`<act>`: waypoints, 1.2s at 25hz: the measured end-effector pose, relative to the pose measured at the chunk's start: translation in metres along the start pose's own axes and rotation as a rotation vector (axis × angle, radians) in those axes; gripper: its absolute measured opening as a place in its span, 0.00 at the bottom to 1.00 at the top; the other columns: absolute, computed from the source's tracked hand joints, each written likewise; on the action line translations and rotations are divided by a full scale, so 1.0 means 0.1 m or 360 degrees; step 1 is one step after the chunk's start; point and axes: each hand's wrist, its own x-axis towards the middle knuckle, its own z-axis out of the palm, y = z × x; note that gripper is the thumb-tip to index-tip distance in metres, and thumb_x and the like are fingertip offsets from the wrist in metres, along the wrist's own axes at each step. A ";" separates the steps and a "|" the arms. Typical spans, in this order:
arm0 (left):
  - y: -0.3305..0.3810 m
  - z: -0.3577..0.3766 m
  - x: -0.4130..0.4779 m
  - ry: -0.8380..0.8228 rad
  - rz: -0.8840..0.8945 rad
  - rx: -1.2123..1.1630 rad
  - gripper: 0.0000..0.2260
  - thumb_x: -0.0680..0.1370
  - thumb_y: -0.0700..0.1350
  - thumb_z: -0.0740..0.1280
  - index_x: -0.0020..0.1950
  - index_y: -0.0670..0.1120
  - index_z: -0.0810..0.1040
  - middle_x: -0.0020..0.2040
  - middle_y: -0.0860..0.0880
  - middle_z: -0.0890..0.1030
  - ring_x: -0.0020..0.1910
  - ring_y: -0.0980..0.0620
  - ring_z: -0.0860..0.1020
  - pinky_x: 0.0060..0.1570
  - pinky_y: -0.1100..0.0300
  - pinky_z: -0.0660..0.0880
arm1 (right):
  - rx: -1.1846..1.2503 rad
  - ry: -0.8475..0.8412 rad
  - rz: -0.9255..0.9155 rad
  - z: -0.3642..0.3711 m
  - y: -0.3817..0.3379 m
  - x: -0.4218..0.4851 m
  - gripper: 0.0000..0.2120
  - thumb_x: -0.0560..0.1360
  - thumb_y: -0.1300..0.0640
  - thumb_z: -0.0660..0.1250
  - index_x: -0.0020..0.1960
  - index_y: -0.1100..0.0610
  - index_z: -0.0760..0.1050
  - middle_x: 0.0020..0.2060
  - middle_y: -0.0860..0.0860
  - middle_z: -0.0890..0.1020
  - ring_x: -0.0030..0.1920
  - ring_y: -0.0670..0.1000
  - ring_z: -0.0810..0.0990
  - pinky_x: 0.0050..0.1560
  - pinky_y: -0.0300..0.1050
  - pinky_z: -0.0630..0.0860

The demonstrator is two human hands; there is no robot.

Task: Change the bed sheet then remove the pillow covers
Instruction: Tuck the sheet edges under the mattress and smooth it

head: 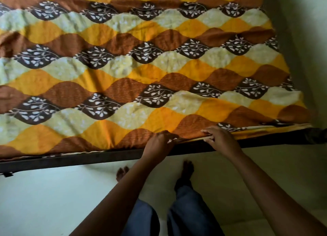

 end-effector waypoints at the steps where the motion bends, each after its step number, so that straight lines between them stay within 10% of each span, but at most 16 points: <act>1: 0.17 0.14 0.14 0.0018 -0.0015 0.0055 0.13 0.79 0.48 0.63 0.62 0.51 0.78 0.58 0.49 0.78 0.52 0.49 0.78 0.44 0.58 0.73 | -0.0075 -0.0017 -0.0010 -0.11 0.20 0.01 0.19 0.72 0.61 0.70 0.63 0.57 0.76 0.62 0.54 0.76 0.58 0.54 0.77 0.52 0.39 0.70; 14: 0.92 0.83 0.76 -0.0388 -0.0177 0.0468 0.12 0.81 0.42 0.58 0.58 0.41 0.78 0.54 0.43 0.81 0.46 0.53 0.77 0.39 0.69 0.65 | -0.0328 -0.0655 -0.0265 -0.59 0.92 0.30 0.11 0.78 0.57 0.63 0.58 0.55 0.79 0.56 0.57 0.80 0.50 0.53 0.79 0.45 0.41 0.70; 18: 1.00 0.77 0.75 -0.0530 -0.0189 0.0490 0.17 0.82 0.46 0.52 0.66 0.39 0.70 0.58 0.37 0.77 0.56 0.44 0.77 0.54 0.59 0.71 | -0.0361 -0.1316 -0.0140 -0.61 0.92 0.27 0.23 0.82 0.46 0.45 0.73 0.54 0.62 0.72 0.58 0.64 0.68 0.57 0.67 0.63 0.48 0.64; 21: 0.82 0.90 0.80 -0.0353 -0.0158 0.0455 0.17 0.79 0.45 0.55 0.65 0.41 0.71 0.46 0.40 0.82 0.45 0.48 0.83 0.45 0.65 0.76 | -0.0223 -0.1401 0.0062 -0.48 0.97 0.34 0.29 0.81 0.40 0.41 0.77 0.54 0.52 0.76 0.57 0.53 0.75 0.58 0.53 0.73 0.52 0.52; 24: 0.71 0.92 0.86 -0.0549 0.0020 0.0794 0.21 0.81 0.54 0.53 0.66 0.41 0.71 0.62 0.39 0.74 0.62 0.44 0.73 0.64 0.54 0.68 | -0.0071 -0.1218 0.0076 -0.42 1.05 0.33 0.26 0.81 0.43 0.46 0.74 0.55 0.61 0.71 0.58 0.66 0.69 0.56 0.67 0.66 0.48 0.64; 27: 0.84 0.92 0.71 -0.0477 -0.0128 0.0502 0.14 0.81 0.49 0.56 0.56 0.42 0.76 0.46 0.46 0.78 0.47 0.48 0.76 0.43 0.61 0.71 | 0.0141 -0.0514 -0.0162 -0.44 1.23 0.08 0.16 0.81 0.50 0.56 0.62 0.53 0.77 0.44 0.52 0.82 0.38 0.44 0.76 0.33 0.32 0.64; 30: 1.10 0.98 0.50 -0.0001 -0.0248 0.0220 0.10 0.80 0.45 0.61 0.56 0.46 0.80 0.43 0.47 0.82 0.39 0.52 0.79 0.36 0.62 0.71 | 0.0532 -0.0105 -0.0203 -0.46 1.43 -0.17 0.11 0.78 0.57 0.62 0.56 0.55 0.80 0.49 0.50 0.84 0.45 0.42 0.79 0.37 0.24 0.68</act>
